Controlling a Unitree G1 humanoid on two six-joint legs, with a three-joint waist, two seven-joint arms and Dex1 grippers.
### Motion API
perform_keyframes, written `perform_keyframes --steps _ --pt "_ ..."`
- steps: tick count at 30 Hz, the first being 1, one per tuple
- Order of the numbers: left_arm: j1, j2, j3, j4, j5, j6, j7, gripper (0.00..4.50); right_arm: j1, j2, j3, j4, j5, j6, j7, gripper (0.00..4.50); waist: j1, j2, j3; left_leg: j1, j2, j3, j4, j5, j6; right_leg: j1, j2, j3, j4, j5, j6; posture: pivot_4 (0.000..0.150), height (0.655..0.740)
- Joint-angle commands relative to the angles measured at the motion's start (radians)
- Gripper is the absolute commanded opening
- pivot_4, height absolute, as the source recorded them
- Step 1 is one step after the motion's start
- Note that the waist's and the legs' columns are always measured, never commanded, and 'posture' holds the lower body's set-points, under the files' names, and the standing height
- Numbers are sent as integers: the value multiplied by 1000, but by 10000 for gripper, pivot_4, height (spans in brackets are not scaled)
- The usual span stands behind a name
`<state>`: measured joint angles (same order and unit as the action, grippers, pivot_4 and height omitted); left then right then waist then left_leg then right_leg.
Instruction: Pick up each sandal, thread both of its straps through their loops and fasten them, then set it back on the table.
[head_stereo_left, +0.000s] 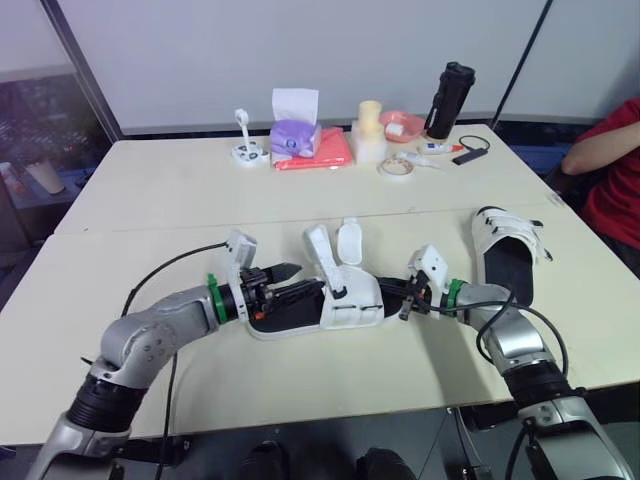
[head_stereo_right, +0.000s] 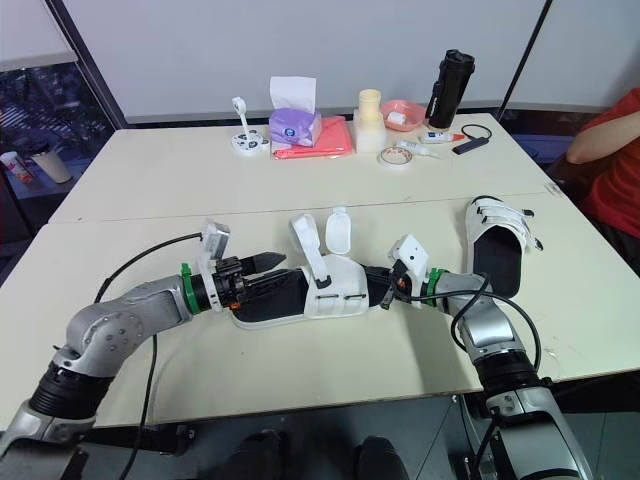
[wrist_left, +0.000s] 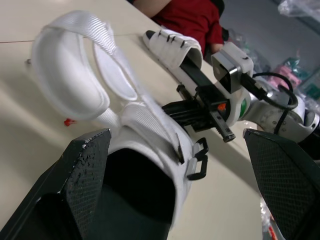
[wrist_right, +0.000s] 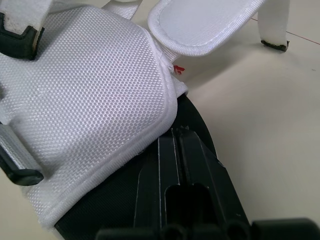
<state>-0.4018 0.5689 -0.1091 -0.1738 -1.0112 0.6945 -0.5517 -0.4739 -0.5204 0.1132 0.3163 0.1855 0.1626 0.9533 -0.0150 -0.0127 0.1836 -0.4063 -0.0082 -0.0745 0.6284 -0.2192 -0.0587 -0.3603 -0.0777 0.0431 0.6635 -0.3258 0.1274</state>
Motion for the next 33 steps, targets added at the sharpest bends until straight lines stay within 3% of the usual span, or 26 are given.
perform_keyframes --steps 1,7,8,11,17,24,33 --pt "-58 -53 22 29 44 6 -13 43851 37 10 37 32 -35 37 0 0 0 0 0 0 0 0 0 0 0 0 0 0 0 0 0 1500 7400" --pt "-152 -155 29 159 107 18 -46 43851 30 18 36 39 -38 38 -9 0 -2 -1 0 0 0 0 0 0 0 0 0 0 0 0 0 1500 7400" --pt "-169 -173 32 186 117 18 -50 41591 29 20 35 41 -39 38 -10 0 -3 -1 0 0 0 0 0 0 0 0 0 0 0 0 0 1500 7400" --pt "-219 -219 50 271 136 23 -69 30594 27 26 33 43 -40 37 -14 0 -3 -1 0 0 0 0 0 0 0 0 0 0 -1 0 0 1500 7400" --pt "-259 -229 65 342 179 48 -128 778 26 32 32 48 -43 34 -19 0 -7 -1 0 0 0 0 0 0 0 0 1 0 -1 0 0 1500 7400" --pt "-352 -221 141 434 101 236 -233 778 23 37 34 50 -44 35 -22 0 -7 -2 0 0 0 0 0 0 0 0 1 0 0 0 0 1500 7400" --pt "-364 -215 83 471 211 240 -362 778 21 40 35 52 -46 35 -23 0 -11 -2 0 0 0 0 -1 0 0 0 1 0 -1 0 0 1500 7400"
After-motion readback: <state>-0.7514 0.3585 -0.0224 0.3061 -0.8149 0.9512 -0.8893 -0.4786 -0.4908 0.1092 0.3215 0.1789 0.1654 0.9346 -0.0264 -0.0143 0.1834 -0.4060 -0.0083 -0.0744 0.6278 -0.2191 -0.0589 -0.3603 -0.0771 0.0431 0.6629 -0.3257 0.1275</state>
